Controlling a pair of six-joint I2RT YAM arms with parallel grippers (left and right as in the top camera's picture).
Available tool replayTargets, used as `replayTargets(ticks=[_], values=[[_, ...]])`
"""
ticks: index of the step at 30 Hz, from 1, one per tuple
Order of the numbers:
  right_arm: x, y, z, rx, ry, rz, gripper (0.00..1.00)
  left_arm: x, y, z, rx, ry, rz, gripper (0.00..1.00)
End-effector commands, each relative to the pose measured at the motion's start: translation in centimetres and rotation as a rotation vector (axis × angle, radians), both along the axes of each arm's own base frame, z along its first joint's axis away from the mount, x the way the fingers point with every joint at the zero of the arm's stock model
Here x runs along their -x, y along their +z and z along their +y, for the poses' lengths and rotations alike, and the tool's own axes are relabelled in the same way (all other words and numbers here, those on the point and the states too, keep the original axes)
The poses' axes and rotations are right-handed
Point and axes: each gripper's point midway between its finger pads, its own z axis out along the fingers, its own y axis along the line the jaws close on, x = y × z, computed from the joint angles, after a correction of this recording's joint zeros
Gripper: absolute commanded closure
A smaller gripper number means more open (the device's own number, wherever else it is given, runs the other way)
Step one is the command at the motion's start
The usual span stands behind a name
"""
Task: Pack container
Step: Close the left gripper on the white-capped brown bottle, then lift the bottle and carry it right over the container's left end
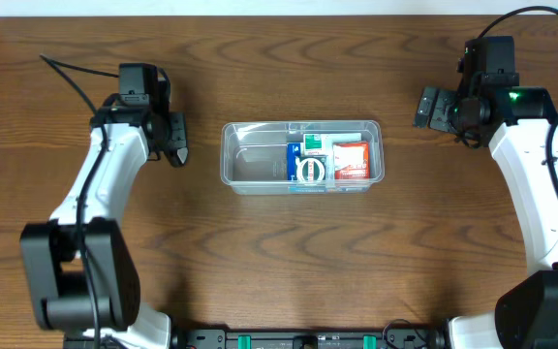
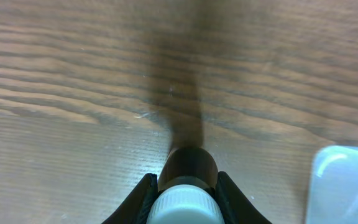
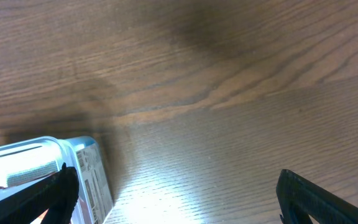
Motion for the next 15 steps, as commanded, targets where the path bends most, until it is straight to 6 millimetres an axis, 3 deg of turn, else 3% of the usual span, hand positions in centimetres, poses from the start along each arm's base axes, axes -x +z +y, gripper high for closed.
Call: replayTargets(ticks=[1,6,11,15], values=[[-0.1,0.2,-0.2,0.005,-0.011,-0.004,0.01,0.4,4.9,0.0,-0.001,0.006,-0.114,0.76],[-0.1,0.2,-0.2,0.005,-0.011,-0.004,0.01,2.2,9.2,-1.3,0.018,-0.006,-0.193,0.76],[-0.1,0.2,-0.2,0.005,-0.011,-0.004,0.01,3.7,12.4,-5.2,0.070,-0.091,-0.268,0.76],[-0.1,0.2,-0.2,0.005,-0.011,-0.004,0.01,4.6,13.4,-8.5,0.112,-0.140,-0.291,0.76]])
